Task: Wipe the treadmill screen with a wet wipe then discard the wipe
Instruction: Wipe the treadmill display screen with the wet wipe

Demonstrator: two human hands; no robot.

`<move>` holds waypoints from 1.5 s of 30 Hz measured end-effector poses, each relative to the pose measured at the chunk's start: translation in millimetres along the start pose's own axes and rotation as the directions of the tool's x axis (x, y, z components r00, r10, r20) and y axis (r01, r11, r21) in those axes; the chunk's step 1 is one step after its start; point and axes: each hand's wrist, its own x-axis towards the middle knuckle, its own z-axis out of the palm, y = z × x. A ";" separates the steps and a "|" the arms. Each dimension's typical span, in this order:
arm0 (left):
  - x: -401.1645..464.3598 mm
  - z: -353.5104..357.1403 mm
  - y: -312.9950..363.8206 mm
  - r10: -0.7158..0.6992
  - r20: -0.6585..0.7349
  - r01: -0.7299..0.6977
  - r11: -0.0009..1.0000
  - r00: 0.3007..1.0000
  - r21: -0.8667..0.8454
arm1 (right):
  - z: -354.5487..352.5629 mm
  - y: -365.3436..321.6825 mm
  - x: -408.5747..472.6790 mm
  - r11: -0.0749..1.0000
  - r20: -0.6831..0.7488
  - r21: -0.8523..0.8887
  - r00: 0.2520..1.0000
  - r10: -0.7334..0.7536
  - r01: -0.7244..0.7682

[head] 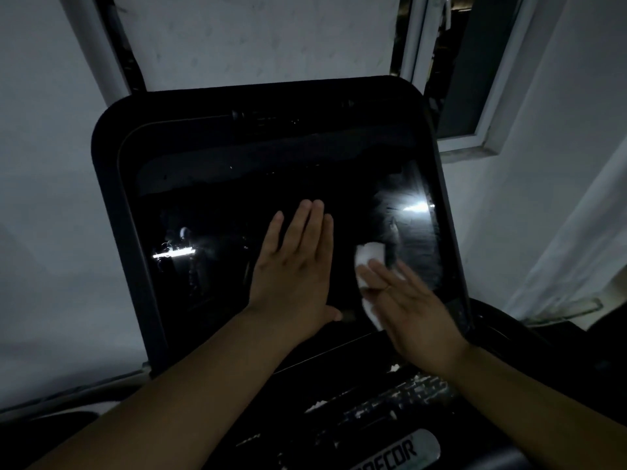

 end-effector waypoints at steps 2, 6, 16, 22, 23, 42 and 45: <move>8.2 1.4 8.0 -0.001 0.021 0.001 1.000 1.000 0.016 | -7.9 24.4 -7.3 0.997 0.006 -0.038 0.997 0.071 -0.070; 16.7 12.5 13.0 -0.025 0.062 0.022 0.999 0.998 0.047 | -9.1 38.0 -10.7 0.985 0.007 -0.057 0.986 0.164 -0.163; 17.7 16.6 12.2 -0.027 0.068 0.022 0.997 0.997 0.068 | 9.4 -8.3 -16.4 0.998 -0.024 0.045 0.999 0.038 -0.037; 16.7 17.6 11.7 -0.025 0.064 0.021 0.998 0.998 0.061 | -13.6 66.8 -36.7 0.966 0.030 -0.073 0.968 0.251 -0.248; 16.6 17.7 11.8 -0.025 0.067 0.021 0.998 0.997 0.060 | -14.5 71.4 -36.9 0.960 0.034 -0.079 0.961 0.273 -0.270; 17.0 18.9 11.3 -0.025 0.060 0.022 0.998 0.998 0.055 | -18.3 70.6 -11.5 0.959 0.042 -0.034 0.959 0.281 -0.280; 17.2 19.2 11.5 -0.025 0.056 0.022 0.998 0.998 0.057 | -12.5 49.2 12.2 0.968 -0.004 -0.001 0.968 0.250 -0.250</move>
